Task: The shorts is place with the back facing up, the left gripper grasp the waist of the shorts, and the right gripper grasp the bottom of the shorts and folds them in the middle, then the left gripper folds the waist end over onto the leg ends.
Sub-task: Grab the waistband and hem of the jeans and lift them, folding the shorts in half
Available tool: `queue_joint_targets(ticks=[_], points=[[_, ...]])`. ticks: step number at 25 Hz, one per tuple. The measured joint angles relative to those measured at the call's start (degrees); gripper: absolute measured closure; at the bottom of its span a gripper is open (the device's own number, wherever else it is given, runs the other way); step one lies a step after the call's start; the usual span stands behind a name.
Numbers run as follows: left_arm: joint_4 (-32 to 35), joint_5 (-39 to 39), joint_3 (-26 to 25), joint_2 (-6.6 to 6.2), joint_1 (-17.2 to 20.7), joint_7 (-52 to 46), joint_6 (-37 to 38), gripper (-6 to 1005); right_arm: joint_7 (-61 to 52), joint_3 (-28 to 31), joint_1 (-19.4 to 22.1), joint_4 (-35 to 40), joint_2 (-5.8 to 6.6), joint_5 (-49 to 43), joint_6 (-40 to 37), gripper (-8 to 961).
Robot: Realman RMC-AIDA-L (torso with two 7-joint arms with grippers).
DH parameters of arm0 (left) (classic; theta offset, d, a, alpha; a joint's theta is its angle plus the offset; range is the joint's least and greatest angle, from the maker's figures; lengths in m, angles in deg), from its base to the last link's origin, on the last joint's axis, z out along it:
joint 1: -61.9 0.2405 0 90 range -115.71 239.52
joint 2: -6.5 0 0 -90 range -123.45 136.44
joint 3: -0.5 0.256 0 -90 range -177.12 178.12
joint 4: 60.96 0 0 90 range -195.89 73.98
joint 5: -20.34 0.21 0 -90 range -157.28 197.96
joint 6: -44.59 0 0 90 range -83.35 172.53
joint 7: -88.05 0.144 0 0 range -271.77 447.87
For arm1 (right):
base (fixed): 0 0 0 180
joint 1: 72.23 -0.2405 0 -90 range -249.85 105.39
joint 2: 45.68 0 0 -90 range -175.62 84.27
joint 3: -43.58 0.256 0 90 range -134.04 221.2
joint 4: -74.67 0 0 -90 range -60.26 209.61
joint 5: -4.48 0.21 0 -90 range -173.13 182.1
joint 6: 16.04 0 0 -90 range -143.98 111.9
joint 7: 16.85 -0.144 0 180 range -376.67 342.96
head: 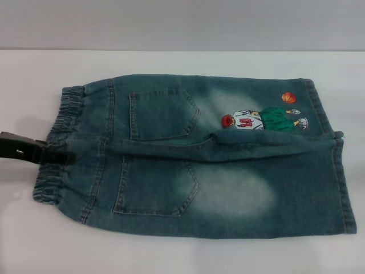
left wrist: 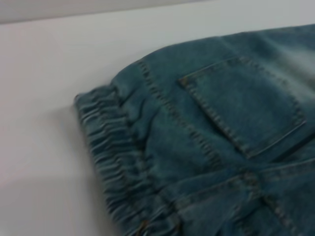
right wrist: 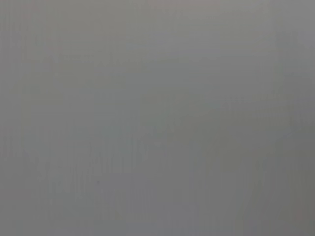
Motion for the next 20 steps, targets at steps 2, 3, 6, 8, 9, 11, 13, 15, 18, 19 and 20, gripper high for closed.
queue_joint_targets(ticks=[2, 3, 6, 8, 9, 11, 13, 15, 18, 19, 20], points=[[-0.3, 0.6, -0.3, 0.0, -0.2, 0.0, 0.1, 158, 0.0, 0.0, 0.0, 0.0, 0.04, 0.0, 0.0, 294], [-1.2, 1.7, -1.3, -0.01, -0.5, 0.0, 0.2, 158, 0.0, 0.0, 0.0, 0.1, 0.05, 0.0, 0.0, 294], [-3.1, 2.2, -2.7, -0.26, -0.9, 0.1, 0.2, 158, 0.0, 0.0, -0.1, 0.2, 0.07, 0.0, 0.0, 294], [-5.3, 2.4, -3.4, -0.98, -1.2, 0.4, 0.2, 159, 0.0, 0.0, -0.1, 0.2, 0.07, 0.0, 0.0, 294], [-6.0, 2.4, -3.4, -1.24, -1.3, 0.4, 0.2, 159, 0.0, 0.0, -0.1, 0.2, 0.08, 0.0, 0.0, 294], [-7.2, 2.5, -3.5, -1.8, -1.3, 0.3, 0.1, 159, 0.0, 0.0, -0.2, 0.2, 0.09, 0.0, 0.0, 294], [-8.1, 2.5, -3.6, -2.23, -1.3, 0.3, 0.1, 159, 0.0, 0.0, -0.2, 0.2, 0.14, 0.0, 0.0, 295], [-8.1, 2.5, -3.6, -2.23, -1.3, 0.3, 0.1, 159, 0.0, 0.0, -0.4, 0.3, 0.17, 0.0, 0.0, 295], [-8.4, 4.5, -4.0, -2.48, -1.3, 0.1, 0.4, 158, 0.0, 0.0, -0.6, 0.3, 0.17, 0.0, 0.0, 295], [-8.4, 4.5, -4.0, -2.48, -1.3, 0.1, 0.4, 158, 0.0, 0.0, -0.7, 0.3, 0.17, 0.0, 0.0, 295], [-8.4, 5.0, -4.0, -2.48, -1.4, 0.0, 0.6, 158, 0.0, 0.0, -0.7, 0.3, 0.17, 0.0, 0.0, 295]])
